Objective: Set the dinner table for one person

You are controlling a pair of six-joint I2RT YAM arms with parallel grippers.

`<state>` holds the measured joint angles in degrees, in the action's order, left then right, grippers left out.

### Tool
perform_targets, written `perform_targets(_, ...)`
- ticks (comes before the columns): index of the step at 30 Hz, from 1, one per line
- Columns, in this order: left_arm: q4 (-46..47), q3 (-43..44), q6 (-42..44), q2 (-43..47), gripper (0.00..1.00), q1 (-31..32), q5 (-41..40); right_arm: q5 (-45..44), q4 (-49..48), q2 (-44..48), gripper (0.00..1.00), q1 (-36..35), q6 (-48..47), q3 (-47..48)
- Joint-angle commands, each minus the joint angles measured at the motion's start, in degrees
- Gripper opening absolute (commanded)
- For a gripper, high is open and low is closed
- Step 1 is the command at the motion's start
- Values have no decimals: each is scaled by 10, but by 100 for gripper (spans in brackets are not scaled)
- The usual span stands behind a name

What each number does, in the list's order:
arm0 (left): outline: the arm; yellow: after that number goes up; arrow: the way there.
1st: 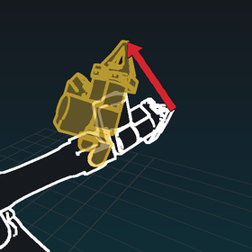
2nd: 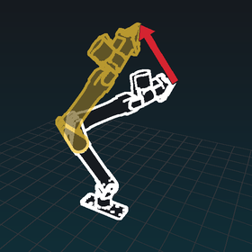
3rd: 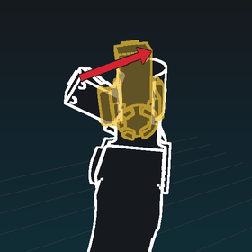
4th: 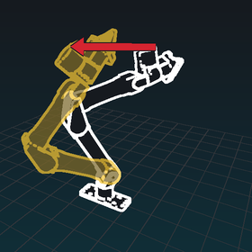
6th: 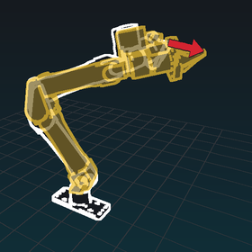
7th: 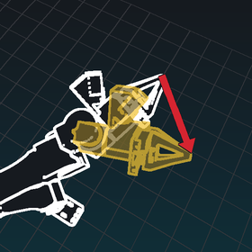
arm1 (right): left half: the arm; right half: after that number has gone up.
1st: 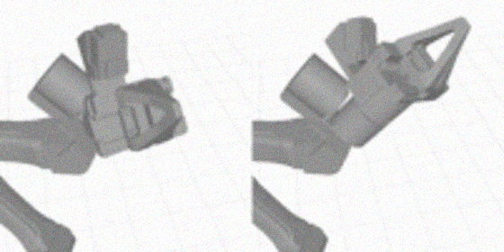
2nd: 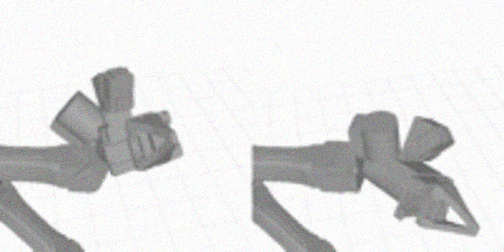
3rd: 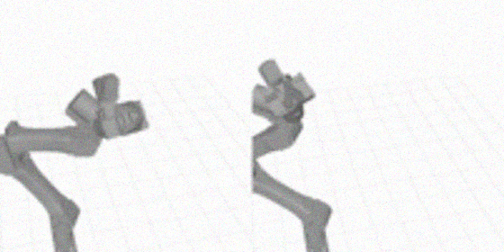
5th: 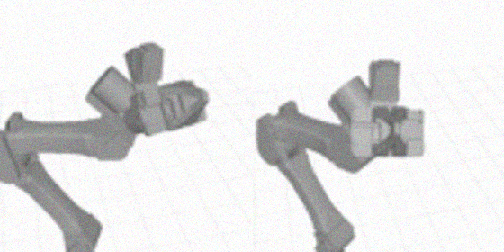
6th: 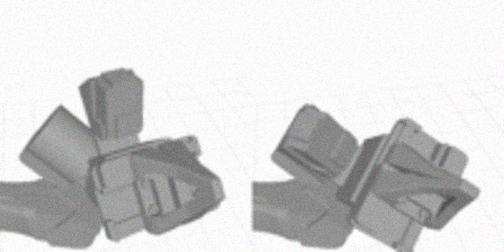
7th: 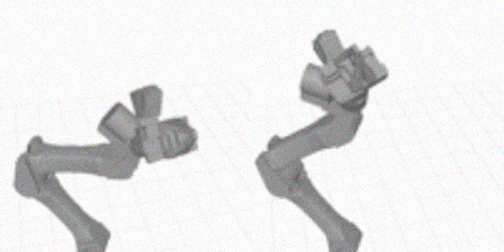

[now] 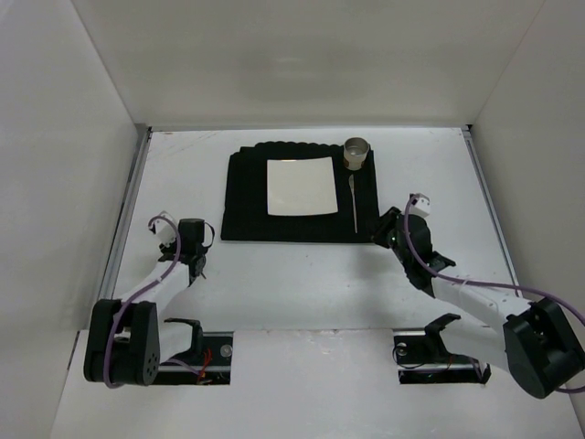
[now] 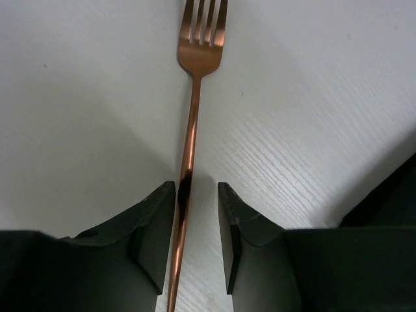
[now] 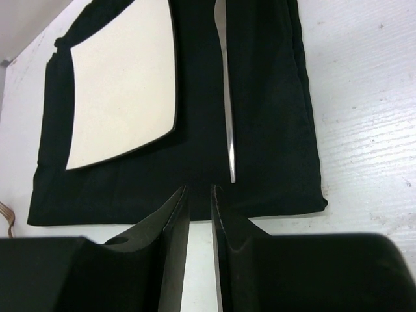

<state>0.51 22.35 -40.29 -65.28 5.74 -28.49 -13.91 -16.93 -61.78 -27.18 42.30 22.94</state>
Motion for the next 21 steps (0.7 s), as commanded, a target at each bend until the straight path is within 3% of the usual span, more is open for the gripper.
perform_targets(1, 40, -8, 1, -26, 29, -8, 8, -2, -37, -8, 26, -9, -8, 27)
perform_targets(7, 47, -5, 0, -45, 23, -2, 12, -9, -34, 28, 27, 2, -7, 13)
perform_targets(13, 53, -6, 0, -50, 6, -5, 30, -13, -31, 47, 29, 14, -5, 4)
perform_targets(17, 52, -14, 2, -9, 2, -2, 25, -13, -33, 46, 31, 13, -6, 5)
perform_targets(21, 15, 13, 14, 68, 1, 31, -1, -5, -30, 33, 42, 13, -4, 11)
